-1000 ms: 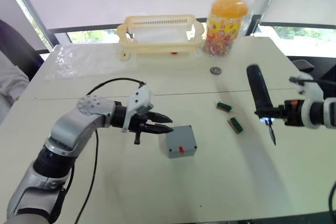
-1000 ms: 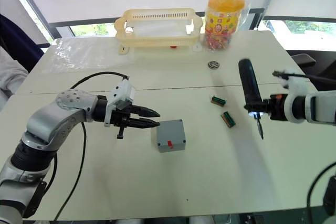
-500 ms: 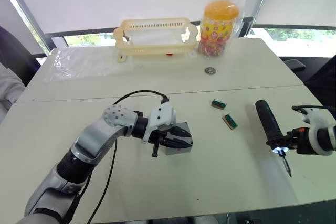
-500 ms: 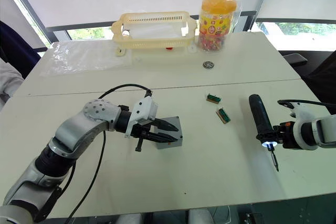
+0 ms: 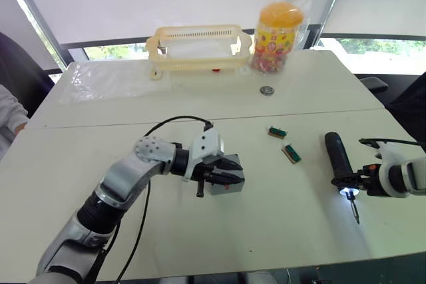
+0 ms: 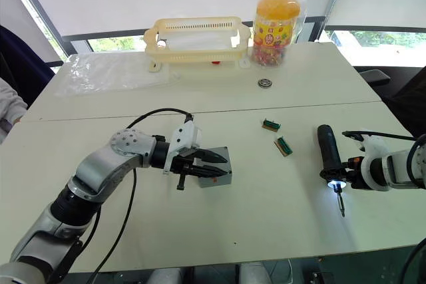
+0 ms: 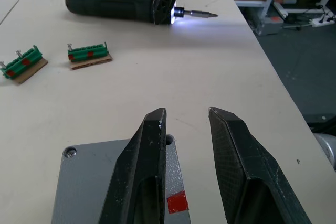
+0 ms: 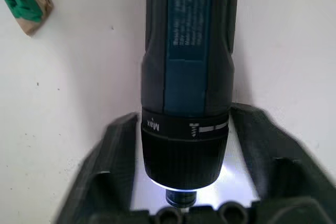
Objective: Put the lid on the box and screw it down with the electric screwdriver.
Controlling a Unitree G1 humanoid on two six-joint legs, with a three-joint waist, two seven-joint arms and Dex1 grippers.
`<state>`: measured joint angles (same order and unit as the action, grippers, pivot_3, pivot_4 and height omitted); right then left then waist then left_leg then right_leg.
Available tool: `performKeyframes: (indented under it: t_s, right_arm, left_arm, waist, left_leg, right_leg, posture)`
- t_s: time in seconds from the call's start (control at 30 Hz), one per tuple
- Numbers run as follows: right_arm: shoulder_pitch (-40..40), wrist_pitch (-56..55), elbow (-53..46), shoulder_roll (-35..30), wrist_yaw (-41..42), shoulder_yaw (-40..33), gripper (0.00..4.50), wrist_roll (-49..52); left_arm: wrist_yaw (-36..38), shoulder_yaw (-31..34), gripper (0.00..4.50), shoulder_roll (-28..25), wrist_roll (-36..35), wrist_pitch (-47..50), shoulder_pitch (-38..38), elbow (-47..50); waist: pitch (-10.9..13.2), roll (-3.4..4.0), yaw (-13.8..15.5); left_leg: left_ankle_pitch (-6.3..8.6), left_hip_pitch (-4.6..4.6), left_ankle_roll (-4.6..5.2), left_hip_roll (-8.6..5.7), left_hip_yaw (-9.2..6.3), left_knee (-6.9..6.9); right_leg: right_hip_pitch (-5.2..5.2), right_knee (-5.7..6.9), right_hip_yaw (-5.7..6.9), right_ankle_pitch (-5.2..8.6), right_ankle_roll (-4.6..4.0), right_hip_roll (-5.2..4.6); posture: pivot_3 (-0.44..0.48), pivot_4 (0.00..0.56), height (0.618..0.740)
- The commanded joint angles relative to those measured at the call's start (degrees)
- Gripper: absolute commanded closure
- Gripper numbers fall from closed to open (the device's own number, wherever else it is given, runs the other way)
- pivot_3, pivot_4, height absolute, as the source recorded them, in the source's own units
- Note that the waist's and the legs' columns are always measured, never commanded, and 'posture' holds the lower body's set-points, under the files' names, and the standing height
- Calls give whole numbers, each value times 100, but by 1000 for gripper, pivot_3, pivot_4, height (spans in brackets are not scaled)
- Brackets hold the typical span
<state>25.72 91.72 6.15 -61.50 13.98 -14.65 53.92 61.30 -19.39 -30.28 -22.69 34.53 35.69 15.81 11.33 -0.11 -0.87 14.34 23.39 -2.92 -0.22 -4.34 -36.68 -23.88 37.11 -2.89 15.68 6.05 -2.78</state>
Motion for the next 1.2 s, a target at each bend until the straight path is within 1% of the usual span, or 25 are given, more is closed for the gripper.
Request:
performKeyframes:
  t_s: [0.03,0.17,0.3,0.4,0.47,0.57,0.67,0.73,0.8,0.87,1.0,1.2]
  right_arm:
    - [37,-232,-193,10,185,-13,12,-364]
    - [114,-1115,-589,-249,698,99,12,-754]
    - [369,-2206,-825,-520,1215,206,12,-1324]
    - [566,-2713,-1090,-409,1539,132,12,-1407]
    - [426,-3192,-1860,-117,1999,48,12,-1135]
    - [-157,-3279,-2951,478,2327,-57,12,-499]
    - [-882,-3425,-3760,953,2450,41,12,-244]
    - [-1431,-3761,-4158,1091,2496,338,12,-575]
    - [-1842,-4073,-4292,1196,2486,636,12,-936]
    - [-2105,-4340,-4211,1287,2520,913,12,-1214]
    - [-2281,-4877,-3887,1447,2616,1494,12,-1865]
    - [-2069,-5250,-3352,1912,2597,2014,12,-2400]
  left_arm:
    - [-110,347,3255,-86,-77,42,-21,17]
    - [-322,846,3255,-180,-204,162,35,-215]
    - [-816,1523,3255,-217,-214,211,71,-594]
    - [-1132,1845,3255,-318,-178,306,-179,-637]
    - [-1297,1946,3255,-470,-140,430,-732,-374]
    - [-1586,2047,3255,-447,-308,746,-1351,106]
    - [-1791,2051,3255,-317,-374,873,-1758,336]
    - [-1888,2082,3255,-209,-417,852,-1979,368]
    - [-1911,1950,3255,-119,-332,702,-2109,263]
    - [-1883,1744,3255,-32,-213,567,-2067,97]
    - [-1801,1394,3255,116,-17,323,-1816,-247]
    - [-1690,1033,3255,206,357,-106,-1474,-903]
  waist:
    - [0,0,10]
    - [0,0,2]
    - [0,2,-17]
    - [0,2,-32]
    - [-1,2,-52]
    - [-1,-7,-21]
    - [-1,-12,107]
    - [-1,-12,163]
    - [-3,-14,163]
    - [-12,-29,153]
    - [-13,-31,138]
    - [-14,-31,81]
  left_leg:
    - [0,0,0,0,-1,-6]
    - [3,3,3,0,0,-27]
    - [5,2,8,0,-1,-29]
    - [6,2,8,2,-1,-28]
    - [8,0,11,3,-2,-26]
    - [15,-3,22,7,-11,-22]
    - [15,10,22,7,-37,-34]
    - [15,0,21,0,-38,-44]
    - [14,-2,20,-5,-35,-52]
    - [12,-10,16,-7,-30,-57]
    - [11,-23,15,-7,-26,-56]
    - [11,-28,15,-2,-28,-46]
  right_leg:
    - [3,0,0,0,0,0]
    - [10,0,1,-1,2,-1]
    - [8,4,1,-1,3,-1]
    - [8,5,1,-1,3,1]
    - [8,6,1,-1,3,1]
    - [9,12,4,-1,3,3]
    - [13,15,28,-1,2,-1]
    - [34,11,31,-2,2,-13]
    - [45,3,31,-2,2,-18]
    - [56,-7,27,0,-3,-19]
    - [62,-3,23,-2,-7,-13]
    - [56,6,23,-6,-4,-5]
  posture:
    - [0,150,740]
    - [0,150,740]
    - [0,150,740]
    - [0,150,740]
    - [0,150,740]
    - [0,150,740]
    - [0,150,740]
    - [0,150,740]
    - [0,150,740]
    - [0,150,740]
    - [0,150,740]
    - [0,150,740]
